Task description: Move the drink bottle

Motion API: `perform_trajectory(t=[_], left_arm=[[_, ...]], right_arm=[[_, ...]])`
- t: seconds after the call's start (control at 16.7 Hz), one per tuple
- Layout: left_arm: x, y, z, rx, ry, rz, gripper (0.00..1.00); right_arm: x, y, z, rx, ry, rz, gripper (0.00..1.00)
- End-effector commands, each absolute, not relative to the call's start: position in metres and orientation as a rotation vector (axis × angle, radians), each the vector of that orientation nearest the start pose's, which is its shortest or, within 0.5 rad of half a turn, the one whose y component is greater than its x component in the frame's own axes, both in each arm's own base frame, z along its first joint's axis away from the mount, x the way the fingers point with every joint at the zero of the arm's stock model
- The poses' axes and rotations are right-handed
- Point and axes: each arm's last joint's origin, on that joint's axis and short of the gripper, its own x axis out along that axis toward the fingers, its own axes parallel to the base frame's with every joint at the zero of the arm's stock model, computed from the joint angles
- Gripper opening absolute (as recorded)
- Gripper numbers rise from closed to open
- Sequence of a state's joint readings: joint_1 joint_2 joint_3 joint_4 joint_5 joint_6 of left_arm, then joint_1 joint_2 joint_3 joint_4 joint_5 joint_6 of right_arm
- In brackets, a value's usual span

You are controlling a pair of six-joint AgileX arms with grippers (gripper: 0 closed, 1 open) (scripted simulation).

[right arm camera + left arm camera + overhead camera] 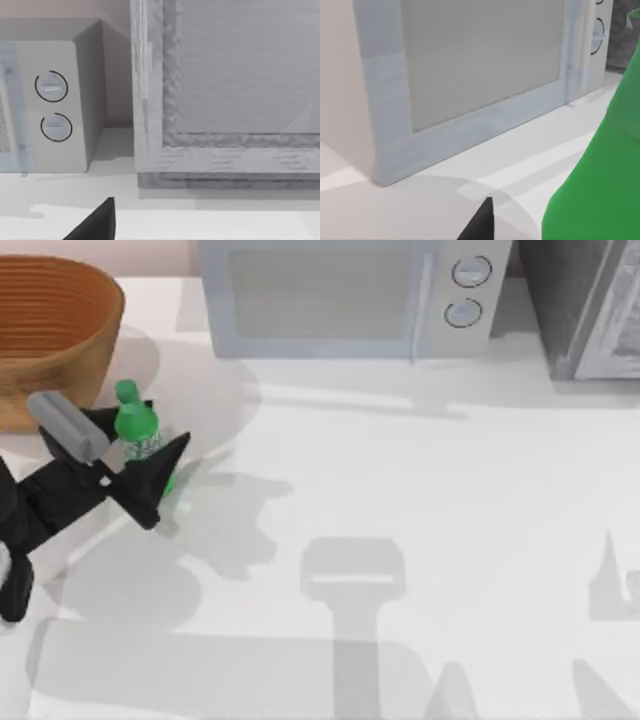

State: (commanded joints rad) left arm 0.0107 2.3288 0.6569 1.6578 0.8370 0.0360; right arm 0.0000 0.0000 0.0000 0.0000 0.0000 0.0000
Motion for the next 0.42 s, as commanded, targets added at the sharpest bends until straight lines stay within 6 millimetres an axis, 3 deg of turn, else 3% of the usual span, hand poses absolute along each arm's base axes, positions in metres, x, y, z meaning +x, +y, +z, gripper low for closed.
perform_trajectory(t=[0.12, 0.42], left_arm=[[0.3306, -0.0169, 0.0399, 0.017, -0.006, -0.799, 1.00], [0.3306, -0.0169, 0.0399, 0.017, -0.006, -0.799, 1.00]], right_arm=[[0.1057, -0.0012, 0.1600, 0.000, 0.000, 0.000, 1.00], [0.1057, -0.0012, 0.1600, 0.000, 0.000, 0.000, 1.00]])
